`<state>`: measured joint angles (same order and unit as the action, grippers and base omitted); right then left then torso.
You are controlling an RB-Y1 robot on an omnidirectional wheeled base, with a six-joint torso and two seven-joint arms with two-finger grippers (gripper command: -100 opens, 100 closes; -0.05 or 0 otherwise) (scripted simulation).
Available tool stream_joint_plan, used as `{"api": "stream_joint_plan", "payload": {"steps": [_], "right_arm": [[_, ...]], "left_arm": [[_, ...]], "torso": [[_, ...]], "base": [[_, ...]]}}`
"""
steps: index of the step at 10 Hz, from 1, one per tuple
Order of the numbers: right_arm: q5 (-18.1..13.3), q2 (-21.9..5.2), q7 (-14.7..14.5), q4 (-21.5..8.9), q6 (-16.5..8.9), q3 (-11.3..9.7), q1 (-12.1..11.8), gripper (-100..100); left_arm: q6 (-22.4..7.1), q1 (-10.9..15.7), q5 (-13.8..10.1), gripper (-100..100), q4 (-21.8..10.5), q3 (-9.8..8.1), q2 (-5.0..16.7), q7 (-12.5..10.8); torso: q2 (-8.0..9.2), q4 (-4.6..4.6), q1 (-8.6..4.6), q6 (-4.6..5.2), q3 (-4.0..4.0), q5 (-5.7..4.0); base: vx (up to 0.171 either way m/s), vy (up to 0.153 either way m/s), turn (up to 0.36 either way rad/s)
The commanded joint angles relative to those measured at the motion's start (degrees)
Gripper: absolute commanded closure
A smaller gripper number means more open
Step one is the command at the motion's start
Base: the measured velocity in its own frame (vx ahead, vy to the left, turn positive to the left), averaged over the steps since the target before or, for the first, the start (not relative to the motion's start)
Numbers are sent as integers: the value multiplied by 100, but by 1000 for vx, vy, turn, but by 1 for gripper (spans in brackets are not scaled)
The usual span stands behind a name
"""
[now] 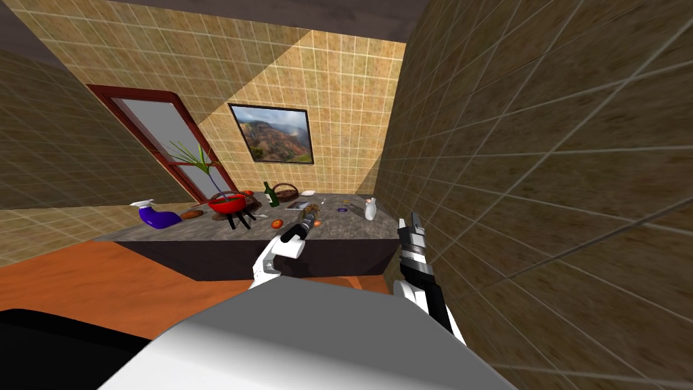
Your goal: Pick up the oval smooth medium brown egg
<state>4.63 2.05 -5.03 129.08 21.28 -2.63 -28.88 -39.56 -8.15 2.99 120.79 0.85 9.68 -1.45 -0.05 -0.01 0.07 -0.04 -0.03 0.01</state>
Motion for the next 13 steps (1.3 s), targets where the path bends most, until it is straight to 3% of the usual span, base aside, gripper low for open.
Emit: {"api": "stream_joint_plan", "payload": {"steps": [1,13], "right_arm": [[0,0,0,0,0,0,0,0],[0,0,0,0,0,0,0,0]], "left_arm": [[-286,131,-45,-100,-88,-3,14,10],[-1978,687,-313,-100,-560,-51,102,29]], "torso": [[0,0,0,0,0,0],[-4,-1,5,-1,-3,1]], "base": [[27,14,-26],[30,17,-14]]}}
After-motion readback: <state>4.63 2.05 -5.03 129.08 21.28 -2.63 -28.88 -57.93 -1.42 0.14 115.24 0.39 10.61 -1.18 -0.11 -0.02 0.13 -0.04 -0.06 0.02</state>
